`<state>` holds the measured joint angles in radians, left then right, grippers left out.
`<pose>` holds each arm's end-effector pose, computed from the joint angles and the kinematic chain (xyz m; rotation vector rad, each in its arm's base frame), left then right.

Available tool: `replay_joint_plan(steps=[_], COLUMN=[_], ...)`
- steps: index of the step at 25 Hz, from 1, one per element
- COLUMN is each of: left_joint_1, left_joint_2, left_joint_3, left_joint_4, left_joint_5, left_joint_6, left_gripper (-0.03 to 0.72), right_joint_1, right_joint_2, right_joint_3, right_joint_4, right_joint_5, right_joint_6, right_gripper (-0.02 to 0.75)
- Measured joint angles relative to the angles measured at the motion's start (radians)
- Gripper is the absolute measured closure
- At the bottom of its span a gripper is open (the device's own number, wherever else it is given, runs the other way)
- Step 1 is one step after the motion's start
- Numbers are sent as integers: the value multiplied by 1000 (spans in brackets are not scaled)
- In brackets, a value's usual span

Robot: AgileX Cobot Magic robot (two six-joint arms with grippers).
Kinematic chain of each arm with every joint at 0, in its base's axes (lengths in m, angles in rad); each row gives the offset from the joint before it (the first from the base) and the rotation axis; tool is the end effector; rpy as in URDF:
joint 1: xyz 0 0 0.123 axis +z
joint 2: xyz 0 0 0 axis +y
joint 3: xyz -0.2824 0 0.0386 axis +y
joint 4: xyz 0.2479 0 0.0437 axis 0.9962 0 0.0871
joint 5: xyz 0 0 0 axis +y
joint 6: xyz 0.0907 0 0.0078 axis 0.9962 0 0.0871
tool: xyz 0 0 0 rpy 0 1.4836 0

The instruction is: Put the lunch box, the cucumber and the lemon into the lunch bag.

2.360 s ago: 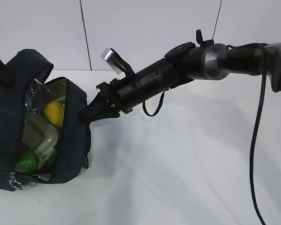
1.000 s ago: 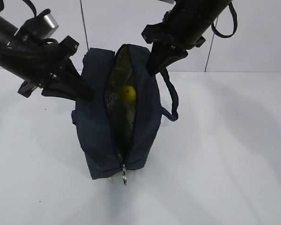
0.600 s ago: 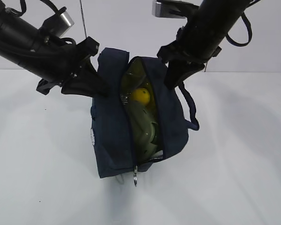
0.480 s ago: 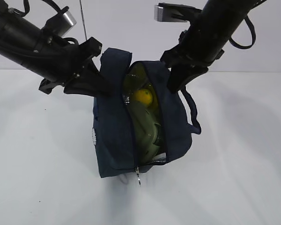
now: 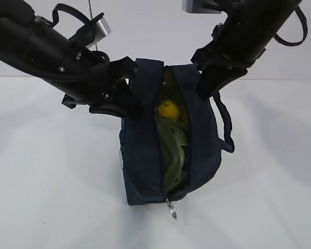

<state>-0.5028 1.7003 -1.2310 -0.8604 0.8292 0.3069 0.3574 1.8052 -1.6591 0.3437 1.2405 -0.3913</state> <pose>0.2876 -0.2163 0.2613 0.4307 2.6467 -1.0684 0.3452 0.1599 0.3131 -0.9445 2.6658 0.4792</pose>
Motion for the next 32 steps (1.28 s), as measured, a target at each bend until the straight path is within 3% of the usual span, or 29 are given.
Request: replay_joint_plan(steps=[7,22,32], left_joint_1=[0,0,15], left_joint_2=[-33,26,56], left_joint_3=[0,0,0], left_joint_4=[63,110,206], left_joint_5=[31,-32,-159], left_joint_6=[-60,-80,-80], left_gripper=[682,682,682], right_joint_1=[0,0,0], right_joint_2=[-55,-60,30], right_joint_3=[111,121,121], right_joint_4=[11,71,87], right_joint_5=[-2,-8,-163], right_joint_6=[0,-38,-66], right_gripper=[717,717,717])
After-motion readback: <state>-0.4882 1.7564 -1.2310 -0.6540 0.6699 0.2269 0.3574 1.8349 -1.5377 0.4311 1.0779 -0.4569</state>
